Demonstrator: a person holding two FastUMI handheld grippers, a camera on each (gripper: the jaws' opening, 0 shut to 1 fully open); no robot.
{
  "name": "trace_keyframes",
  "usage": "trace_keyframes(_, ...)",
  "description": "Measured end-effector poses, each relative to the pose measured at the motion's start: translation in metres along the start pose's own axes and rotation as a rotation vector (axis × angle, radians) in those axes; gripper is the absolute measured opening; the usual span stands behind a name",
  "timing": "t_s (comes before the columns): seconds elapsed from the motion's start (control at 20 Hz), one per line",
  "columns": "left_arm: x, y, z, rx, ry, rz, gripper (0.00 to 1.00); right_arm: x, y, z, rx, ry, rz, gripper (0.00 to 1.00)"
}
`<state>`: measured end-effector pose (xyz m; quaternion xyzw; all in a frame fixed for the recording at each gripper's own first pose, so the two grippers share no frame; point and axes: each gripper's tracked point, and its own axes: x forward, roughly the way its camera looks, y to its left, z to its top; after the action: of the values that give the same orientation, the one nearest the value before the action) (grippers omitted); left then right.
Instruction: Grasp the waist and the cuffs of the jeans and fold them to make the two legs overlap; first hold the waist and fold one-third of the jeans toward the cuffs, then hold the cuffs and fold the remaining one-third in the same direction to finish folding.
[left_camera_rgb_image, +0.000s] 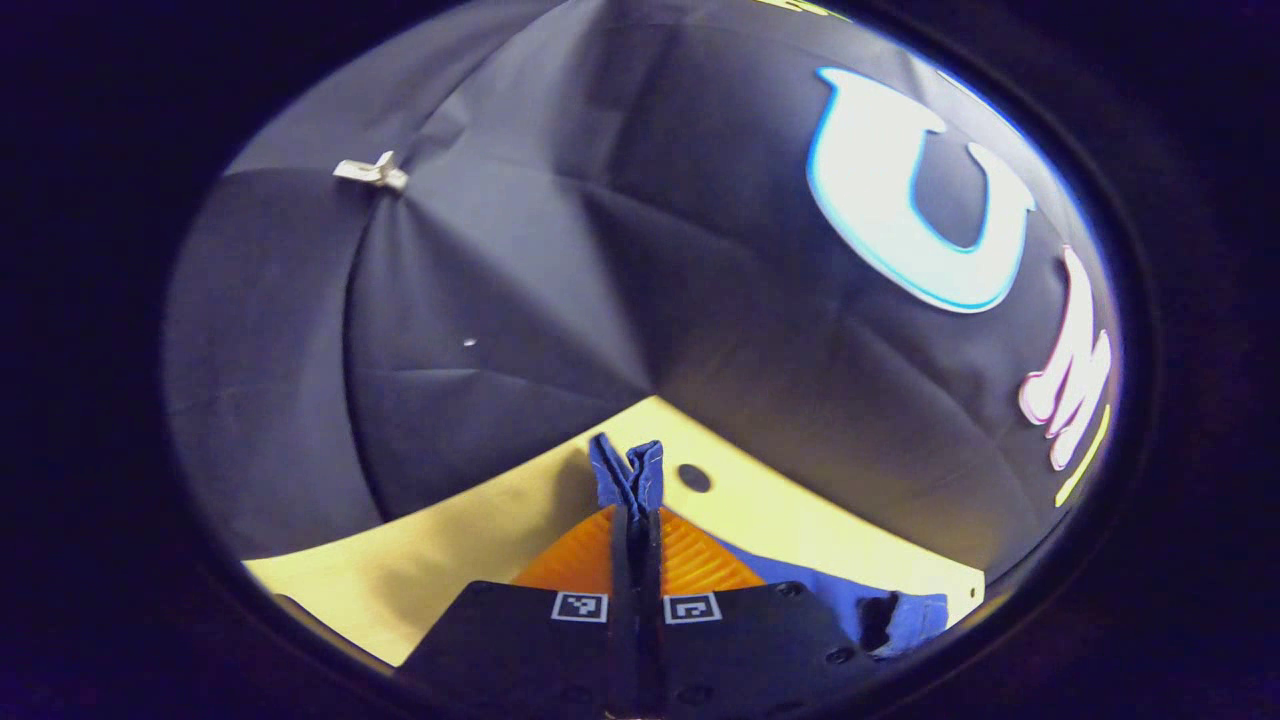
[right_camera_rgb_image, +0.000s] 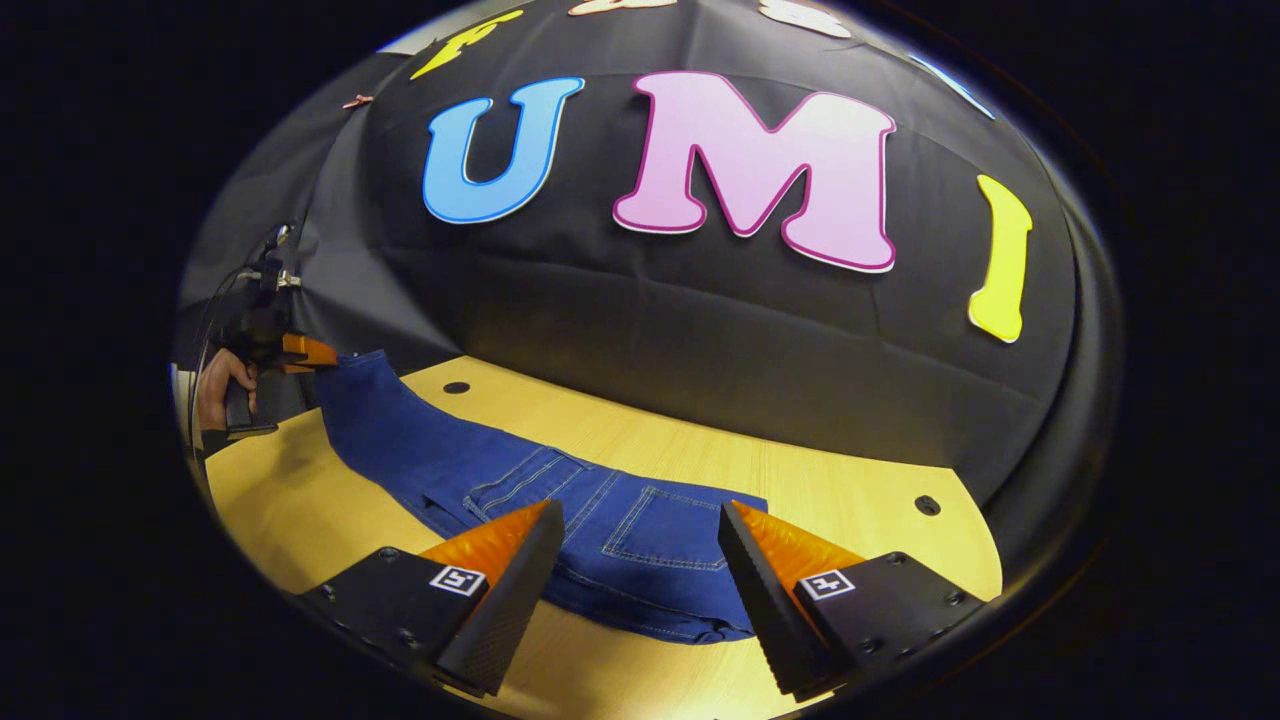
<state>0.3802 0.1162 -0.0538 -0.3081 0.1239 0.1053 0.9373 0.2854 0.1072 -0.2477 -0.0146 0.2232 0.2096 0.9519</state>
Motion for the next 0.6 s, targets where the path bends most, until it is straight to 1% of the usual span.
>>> trace_keyframes(0.15,-0.021,-0.090,0.006,0.072,-0.022,-0.143,0.06,-0.007,-0.019,0.010,0.013,-0.022,-0.032,0.97)
trace_keyframes(0.35,-0.057,-0.228,-0.005,0.096,-0.010,-0.339,0.06,-0.026,-0.059,0.019,0.027,-0.046,-0.103,0.97)
trace_keyframes(0.5,-0.095,-0.328,-0.029,0.082,0.021,-0.480,0.06,-0.044,-0.091,0.017,0.043,-0.046,-0.161,0.97)
trace_keyframes(0.6,-0.118,-0.382,-0.062,0.057,0.080,-0.554,0.06,-0.057,-0.108,0.012,0.068,-0.040,-0.191,0.97)
